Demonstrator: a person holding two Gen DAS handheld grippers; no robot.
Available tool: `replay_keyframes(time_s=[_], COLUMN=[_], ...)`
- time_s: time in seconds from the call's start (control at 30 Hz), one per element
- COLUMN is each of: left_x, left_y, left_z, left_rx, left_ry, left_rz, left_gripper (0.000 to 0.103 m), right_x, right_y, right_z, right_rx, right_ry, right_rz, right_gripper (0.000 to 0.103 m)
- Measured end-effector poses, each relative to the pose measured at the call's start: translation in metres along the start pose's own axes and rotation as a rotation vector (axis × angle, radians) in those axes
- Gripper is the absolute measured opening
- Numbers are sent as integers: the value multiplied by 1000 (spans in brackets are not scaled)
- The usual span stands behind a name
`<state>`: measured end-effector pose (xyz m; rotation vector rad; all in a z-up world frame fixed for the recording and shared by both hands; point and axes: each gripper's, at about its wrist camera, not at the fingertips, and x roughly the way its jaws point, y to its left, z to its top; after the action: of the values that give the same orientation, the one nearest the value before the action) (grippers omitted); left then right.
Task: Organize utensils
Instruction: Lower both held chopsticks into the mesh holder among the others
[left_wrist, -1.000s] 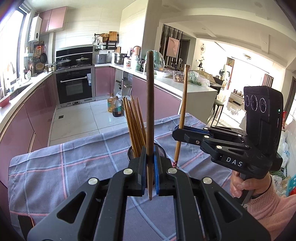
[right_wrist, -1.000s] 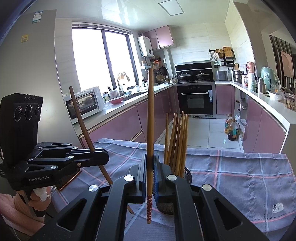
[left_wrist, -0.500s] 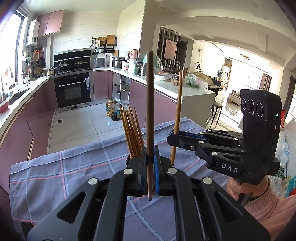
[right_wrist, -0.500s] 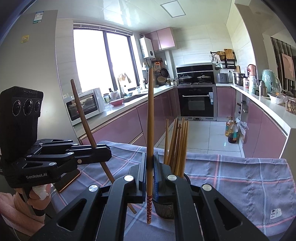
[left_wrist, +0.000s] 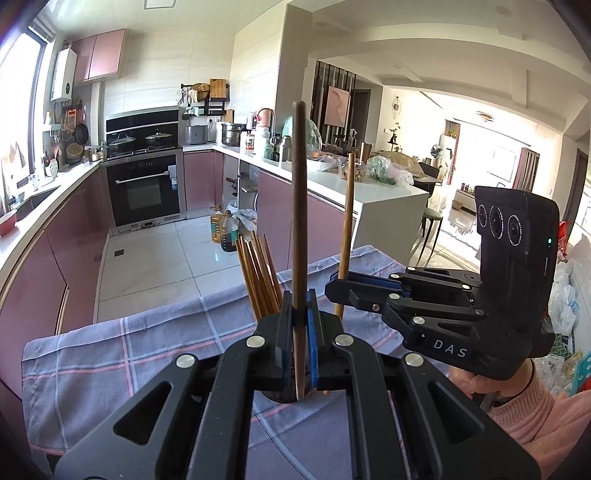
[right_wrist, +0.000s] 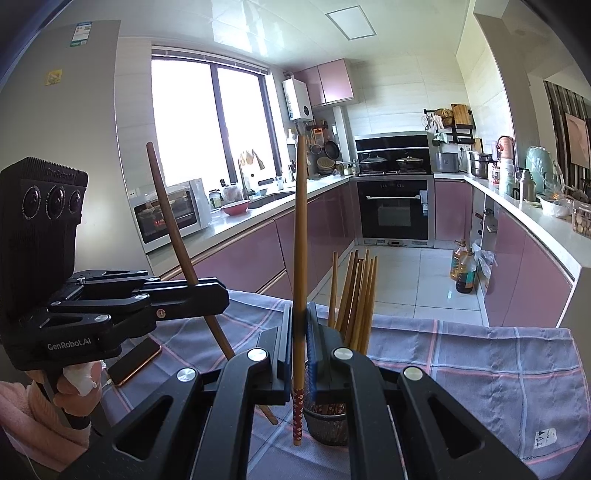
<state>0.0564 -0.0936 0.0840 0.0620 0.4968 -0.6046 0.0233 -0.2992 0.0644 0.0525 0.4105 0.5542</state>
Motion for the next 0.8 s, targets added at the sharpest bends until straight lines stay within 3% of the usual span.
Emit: replay_keyframes(time_s=[0.47,0.8], left_x=[1,12], left_y=[7,5], left_z=[12,7], left_rx=[-19,-32], left_ry=[-39,-24], left_rz=[-4,-2], left_gripper=[8,8], right_x=[4,10], right_y=[-4,-8], right_z=[17,15], right_rx=[-8,-4], right_ry=[-35,-26], right_rz=[-5,-12], right_gripper=[6,6])
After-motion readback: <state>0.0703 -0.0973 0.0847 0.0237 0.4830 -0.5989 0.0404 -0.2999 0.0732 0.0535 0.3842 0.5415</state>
